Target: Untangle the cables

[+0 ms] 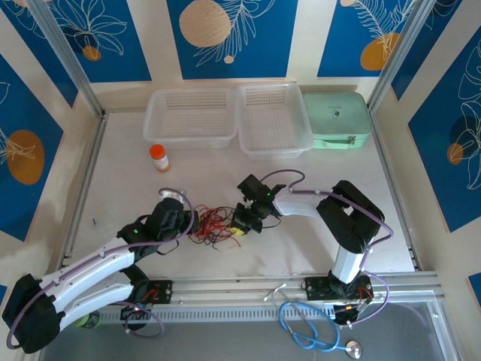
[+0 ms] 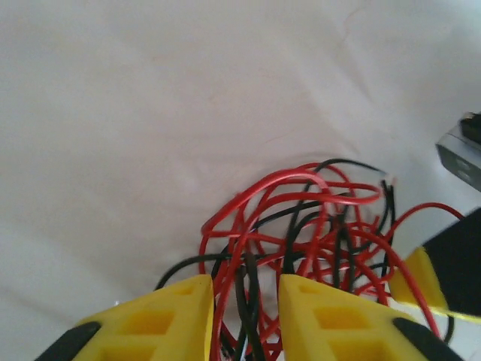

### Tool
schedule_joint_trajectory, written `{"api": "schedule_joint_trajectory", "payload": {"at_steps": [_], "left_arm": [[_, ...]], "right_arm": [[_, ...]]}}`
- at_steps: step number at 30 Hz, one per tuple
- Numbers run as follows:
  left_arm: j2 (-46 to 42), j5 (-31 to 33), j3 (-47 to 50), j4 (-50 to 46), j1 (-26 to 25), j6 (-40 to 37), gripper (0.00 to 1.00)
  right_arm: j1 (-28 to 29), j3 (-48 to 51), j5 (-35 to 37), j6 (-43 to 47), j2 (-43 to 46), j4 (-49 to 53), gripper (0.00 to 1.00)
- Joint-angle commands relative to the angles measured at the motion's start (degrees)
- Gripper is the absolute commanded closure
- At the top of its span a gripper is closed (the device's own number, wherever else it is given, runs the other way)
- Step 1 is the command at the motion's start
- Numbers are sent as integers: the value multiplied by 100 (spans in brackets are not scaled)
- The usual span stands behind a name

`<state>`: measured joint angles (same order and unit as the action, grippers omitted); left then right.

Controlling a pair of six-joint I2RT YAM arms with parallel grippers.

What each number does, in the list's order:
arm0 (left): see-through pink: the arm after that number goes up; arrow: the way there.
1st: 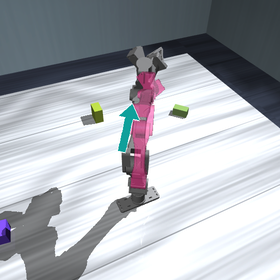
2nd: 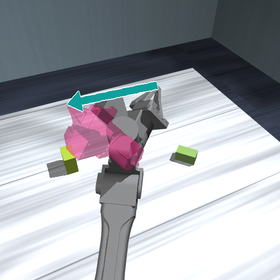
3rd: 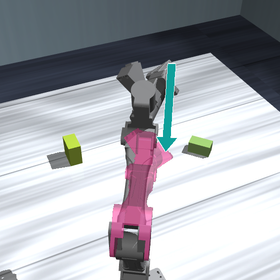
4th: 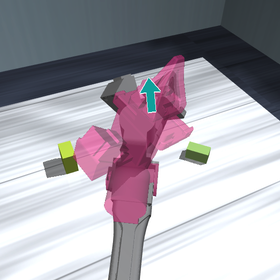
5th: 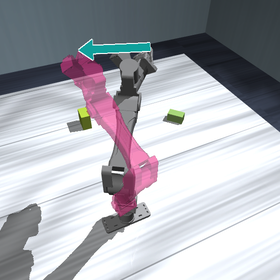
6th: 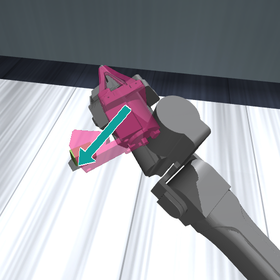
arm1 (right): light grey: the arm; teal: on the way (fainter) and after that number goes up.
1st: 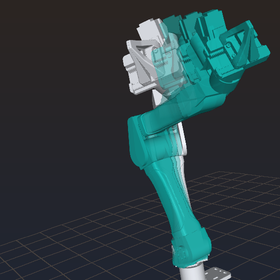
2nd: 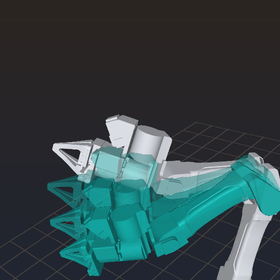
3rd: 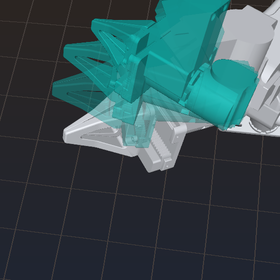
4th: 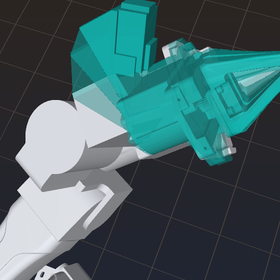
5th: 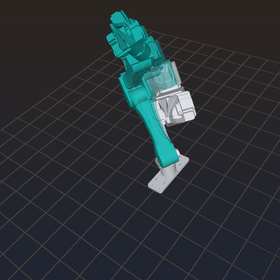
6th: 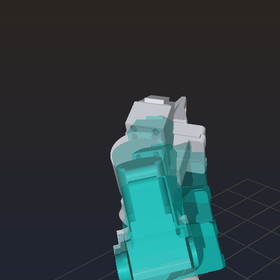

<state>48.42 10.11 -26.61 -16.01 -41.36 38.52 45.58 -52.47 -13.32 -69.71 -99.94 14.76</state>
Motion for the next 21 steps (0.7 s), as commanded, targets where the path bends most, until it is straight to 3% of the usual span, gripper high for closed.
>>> {"api": "schedule_joint_trajectory", "payload": {"at_steps": [1, 9, 15, 18, 21], "left_arm": [[-14, -284, -616, -505, 41, -475, 60], [1082, -1150, -1023, 107, -64, -839, 52], [2290, -940, -1315, 360, -161, -963, 51], [2387, -540, -1136, 792, -170, -869, 41], [2527, -623, -1177, 989, -170, -899, 34]], "right_arm": [[-110, 45, 536, 515, 433, 559, 100], [-176, -225, 1555, 1628, 833, 1352, 100], [-217, -17, 1414, 1597, 897, 1187, 100], [-208, 88, 1402, 1525, 948, 1122, 100], [-199, 153, 1412, 1491, 1002, 1102, 100]]}}
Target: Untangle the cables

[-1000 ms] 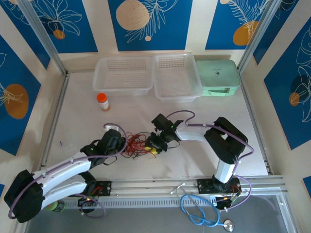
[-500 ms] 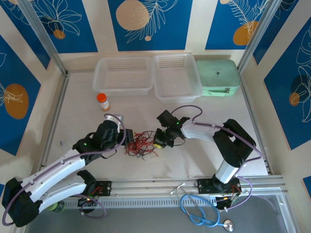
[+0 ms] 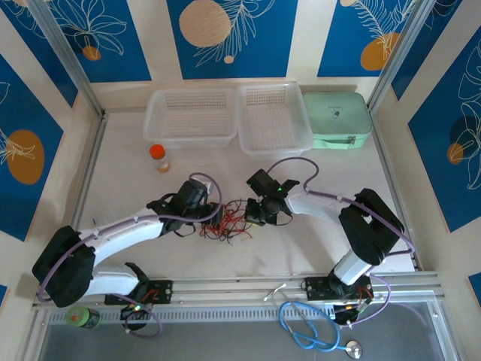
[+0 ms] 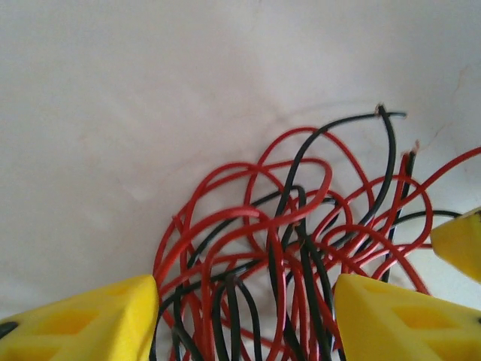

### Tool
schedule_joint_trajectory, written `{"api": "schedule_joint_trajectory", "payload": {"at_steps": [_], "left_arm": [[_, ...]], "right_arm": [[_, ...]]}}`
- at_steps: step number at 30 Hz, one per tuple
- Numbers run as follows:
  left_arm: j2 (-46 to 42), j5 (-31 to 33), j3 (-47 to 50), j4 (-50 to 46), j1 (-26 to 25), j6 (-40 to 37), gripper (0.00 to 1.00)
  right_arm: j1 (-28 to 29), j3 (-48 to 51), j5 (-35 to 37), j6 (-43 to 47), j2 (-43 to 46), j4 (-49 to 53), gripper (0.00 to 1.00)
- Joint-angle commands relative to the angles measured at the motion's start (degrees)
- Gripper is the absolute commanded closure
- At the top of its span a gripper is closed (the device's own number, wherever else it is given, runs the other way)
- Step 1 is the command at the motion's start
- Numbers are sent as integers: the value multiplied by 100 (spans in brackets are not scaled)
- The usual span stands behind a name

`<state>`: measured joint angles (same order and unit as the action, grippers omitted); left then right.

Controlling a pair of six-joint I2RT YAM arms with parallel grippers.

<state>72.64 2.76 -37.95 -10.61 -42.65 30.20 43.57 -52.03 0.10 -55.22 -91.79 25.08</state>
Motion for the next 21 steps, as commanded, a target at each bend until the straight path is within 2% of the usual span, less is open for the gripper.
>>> {"api": "schedule_joint_trajectory", "payload": {"at_steps": [1, 4, 8, 16, 19, 21], "left_arm": [[164, 13, -69, 495, -37, -75, 33], [369, -433, -55, 807, -58, -39, 31], [658, -518, -30, 816, -133, 0, 32], [1019, -438, 42, 857, -211, 39, 49], [1050, -361, 70, 885, -215, 70, 65], [1005, -267, 106, 916, -217, 128, 89]], "right_arm": [[2, 122, 75, 43, 200, 84, 100], [2, 121, 80, 40, 196, 93, 100], [2, 108, 104, 31, 196, 89, 100], [2, 164, 161, 47, 297, 119, 100], [-23, 259, 209, 25, 384, 92, 100], [-80, 345, 258, -38, 452, 95, 100]]}}
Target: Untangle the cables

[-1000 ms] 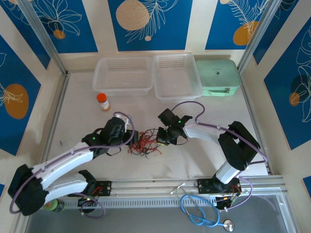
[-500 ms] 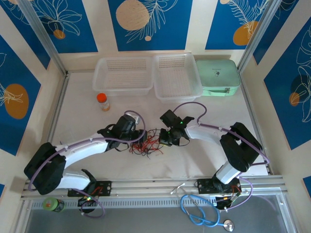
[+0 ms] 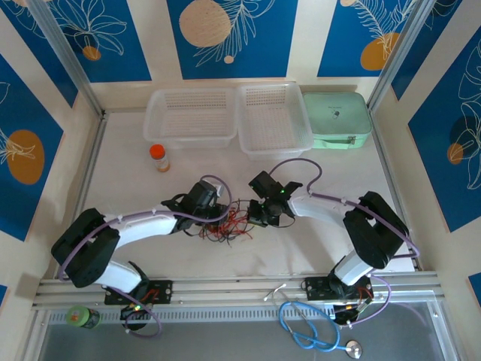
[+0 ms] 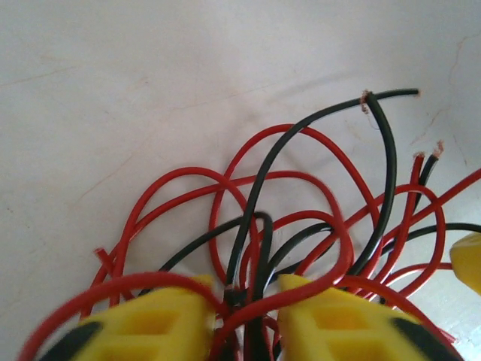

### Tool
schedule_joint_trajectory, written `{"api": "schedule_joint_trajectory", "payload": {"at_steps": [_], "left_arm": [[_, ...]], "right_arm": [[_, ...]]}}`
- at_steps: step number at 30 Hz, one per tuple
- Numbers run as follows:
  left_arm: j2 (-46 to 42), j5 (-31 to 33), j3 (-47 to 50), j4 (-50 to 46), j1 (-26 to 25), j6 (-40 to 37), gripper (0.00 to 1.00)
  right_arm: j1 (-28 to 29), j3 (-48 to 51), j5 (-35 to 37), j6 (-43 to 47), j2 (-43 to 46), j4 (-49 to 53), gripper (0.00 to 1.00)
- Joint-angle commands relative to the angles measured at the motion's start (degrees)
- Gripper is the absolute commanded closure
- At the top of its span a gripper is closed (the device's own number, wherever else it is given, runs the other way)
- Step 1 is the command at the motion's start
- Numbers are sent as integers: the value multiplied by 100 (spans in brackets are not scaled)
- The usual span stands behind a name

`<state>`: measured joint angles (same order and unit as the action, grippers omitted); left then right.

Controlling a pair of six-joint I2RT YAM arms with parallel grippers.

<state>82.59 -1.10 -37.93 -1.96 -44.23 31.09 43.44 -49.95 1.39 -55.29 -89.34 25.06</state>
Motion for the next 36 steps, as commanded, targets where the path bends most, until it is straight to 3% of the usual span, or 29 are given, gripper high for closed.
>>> {"api": "schedule_joint_trajectory", "payload": {"at_steps": [1, 13, 16, 19, 22, 30, 33, 36], "left_arm": [[-44, 180, 127, 54, -68, 69, 97], [-1990, 1082, 769, 485, -66, 97, 100], [-2014, 1015, 1238, 1203, -68, 215, 100], [-1905, 975, 2013, 2632, -66, 496, 100], [-1741, 1033, 2483, 3474, -67, 531, 100], [-1821, 988, 2729, 3729, -66, 468, 100], [-1962, 1034, 2858, 3672, -68, 519, 100], [-2132, 1067, 3014, 3643, -66, 589, 100]], "right_arm": [[-101, 192, 142, -77, 243, 108, 100], [-951, 1442, 158, -969, 1397, -379, 100], [-1061, 1577, -6, -993, 1494, -458, 100], [-1066, 1593, -131, -1010, 1473, -424, 99], [-1048, 1595, -276, -965, 1556, -307, 83], [-407, 883, -201, -989, 2403, 1051, 17], [-129, 803, -466, -1383, 2421, 807, 8], [77, 703, -745, -1714, 2087, 198, 7]]}}
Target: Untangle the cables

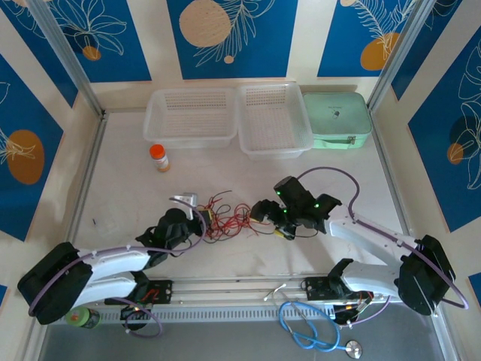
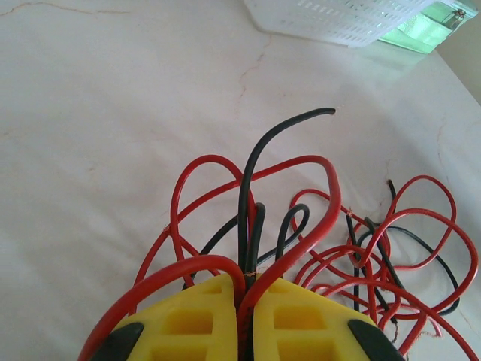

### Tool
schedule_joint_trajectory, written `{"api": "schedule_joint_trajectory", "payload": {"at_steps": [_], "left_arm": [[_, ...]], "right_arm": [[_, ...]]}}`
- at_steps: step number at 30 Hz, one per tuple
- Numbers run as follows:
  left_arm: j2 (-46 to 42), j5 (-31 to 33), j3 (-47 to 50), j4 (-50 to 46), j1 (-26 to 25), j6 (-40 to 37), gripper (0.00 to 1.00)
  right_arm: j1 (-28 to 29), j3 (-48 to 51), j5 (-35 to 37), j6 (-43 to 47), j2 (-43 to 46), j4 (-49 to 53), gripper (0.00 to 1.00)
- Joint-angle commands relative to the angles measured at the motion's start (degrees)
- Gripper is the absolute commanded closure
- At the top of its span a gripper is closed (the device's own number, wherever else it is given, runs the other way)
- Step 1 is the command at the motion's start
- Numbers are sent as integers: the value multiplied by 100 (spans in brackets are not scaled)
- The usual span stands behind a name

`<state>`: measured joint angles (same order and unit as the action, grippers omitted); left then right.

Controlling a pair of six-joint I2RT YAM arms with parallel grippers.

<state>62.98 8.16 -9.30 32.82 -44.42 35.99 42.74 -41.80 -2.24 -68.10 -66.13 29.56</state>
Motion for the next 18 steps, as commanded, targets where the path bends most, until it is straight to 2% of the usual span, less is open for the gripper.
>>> {"api": "schedule_joint_trajectory", "payload": {"at_steps": [1, 5, 12, 15, 18], "left_arm": [[-225, 170, 203, 168, -46, 124, 100], [-527, 281, 336, 70, -48, 165, 100], [-889, 392, 428, -100, -48, 159, 100], [-920, 406, 471, -86, -46, 198, 100], [-929, 407, 506, -24, -47, 245, 100]], "right_arm": [[200, -183, -432, -511, -391, -403, 7], [445, -661, -578, -836, -1258, -932, 6], [665, -1237, -390, -1379, -2610, -1531, 7], [691, -1402, -473, -1616, -3153, -1839, 12], [726, -1611, -573, -1715, -3599, -2021, 23]]}}
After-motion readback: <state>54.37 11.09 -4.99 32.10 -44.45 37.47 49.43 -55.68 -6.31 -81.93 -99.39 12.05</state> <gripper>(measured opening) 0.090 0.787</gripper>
